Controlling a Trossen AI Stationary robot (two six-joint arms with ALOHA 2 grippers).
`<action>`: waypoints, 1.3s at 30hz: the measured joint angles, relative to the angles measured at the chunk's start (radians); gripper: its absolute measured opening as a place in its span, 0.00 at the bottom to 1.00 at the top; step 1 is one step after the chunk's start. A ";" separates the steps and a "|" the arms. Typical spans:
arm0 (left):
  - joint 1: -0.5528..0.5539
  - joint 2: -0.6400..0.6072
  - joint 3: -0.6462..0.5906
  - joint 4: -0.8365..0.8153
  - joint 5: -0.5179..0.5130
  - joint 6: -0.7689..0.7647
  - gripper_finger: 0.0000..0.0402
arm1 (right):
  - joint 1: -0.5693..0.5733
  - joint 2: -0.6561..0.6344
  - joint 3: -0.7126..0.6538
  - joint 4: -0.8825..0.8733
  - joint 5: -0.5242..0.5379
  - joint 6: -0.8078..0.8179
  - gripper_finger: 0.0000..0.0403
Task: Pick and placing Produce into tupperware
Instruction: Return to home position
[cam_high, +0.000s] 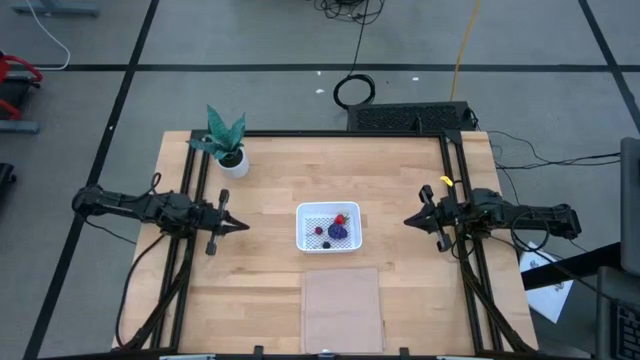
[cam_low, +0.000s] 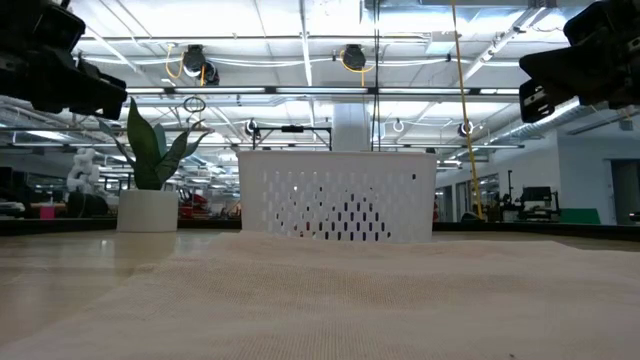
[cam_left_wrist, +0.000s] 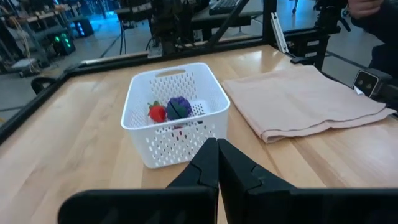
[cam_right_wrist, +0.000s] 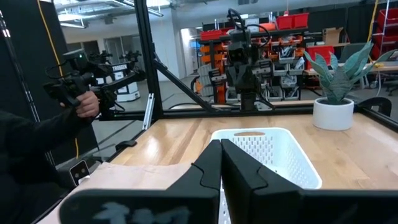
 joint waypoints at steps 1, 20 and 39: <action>0.000 0.000 0.000 -0.005 -0.001 -0.008 0.00 | 0.000 0.000 0.000 0.003 0.000 0.000 0.00; 0.000 0.000 0.000 0.001 -0.002 -0.041 0.00 | 0.000 0.000 0.000 0.007 0.002 -0.026 0.00; 0.000 0.000 0.000 -0.090 0.038 -0.089 0.00 | 0.000 0.001 0.000 -0.009 0.000 -0.031 0.00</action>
